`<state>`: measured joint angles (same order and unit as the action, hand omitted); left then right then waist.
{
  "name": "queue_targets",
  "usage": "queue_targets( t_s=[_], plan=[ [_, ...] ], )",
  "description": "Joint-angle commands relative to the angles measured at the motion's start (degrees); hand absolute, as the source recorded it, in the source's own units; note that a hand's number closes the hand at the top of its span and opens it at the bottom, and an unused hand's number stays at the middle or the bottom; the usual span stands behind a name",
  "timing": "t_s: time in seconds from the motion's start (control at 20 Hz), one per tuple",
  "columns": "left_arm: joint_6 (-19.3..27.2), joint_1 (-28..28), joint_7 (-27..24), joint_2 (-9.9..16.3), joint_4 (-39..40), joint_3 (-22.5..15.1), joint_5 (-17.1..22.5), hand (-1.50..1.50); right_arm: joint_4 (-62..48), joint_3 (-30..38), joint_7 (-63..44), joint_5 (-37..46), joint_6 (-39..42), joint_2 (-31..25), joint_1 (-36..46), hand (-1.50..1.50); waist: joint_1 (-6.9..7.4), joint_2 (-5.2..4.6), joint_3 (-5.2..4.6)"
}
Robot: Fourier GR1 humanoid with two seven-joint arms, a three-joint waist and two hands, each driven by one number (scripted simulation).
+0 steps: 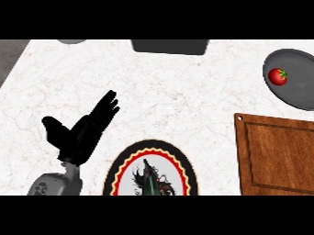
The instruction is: Pick the tomato from the cutting board and place it in the pan
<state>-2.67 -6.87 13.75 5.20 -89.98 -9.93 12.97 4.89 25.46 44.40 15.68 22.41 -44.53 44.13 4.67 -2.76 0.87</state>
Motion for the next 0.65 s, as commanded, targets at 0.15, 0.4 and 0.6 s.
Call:
queue_targets(
  t_s=[0.15, 0.4, 0.6],
  plan=[
    [0.19, 0.9, -1.12, -0.29, 1.16, -0.1, -0.63, 0.0, 1.46, -0.17, 4.84, -0.15, 9.68, -2.48, -3.36, -1.5, -0.42, 0.06, 0.08],
    [0.01, 0.59, 0.6, 0.71, -1.03, 1.13, 0.59, 0.0, 2.97, -0.59, 6.04, -0.15, 13.91, -5.29, -5.96, -1.5, -1.15, 0.69, 0.09],
    [-0.34, 1.65, 0.34, 0.87, -0.65, 0.8, 0.38, 0.0, 3.96, -1.53, 6.12, 0.38, 13.11, -3.81, -7.2, -1.5, -0.53, 0.62, 0.09]
  ],
)
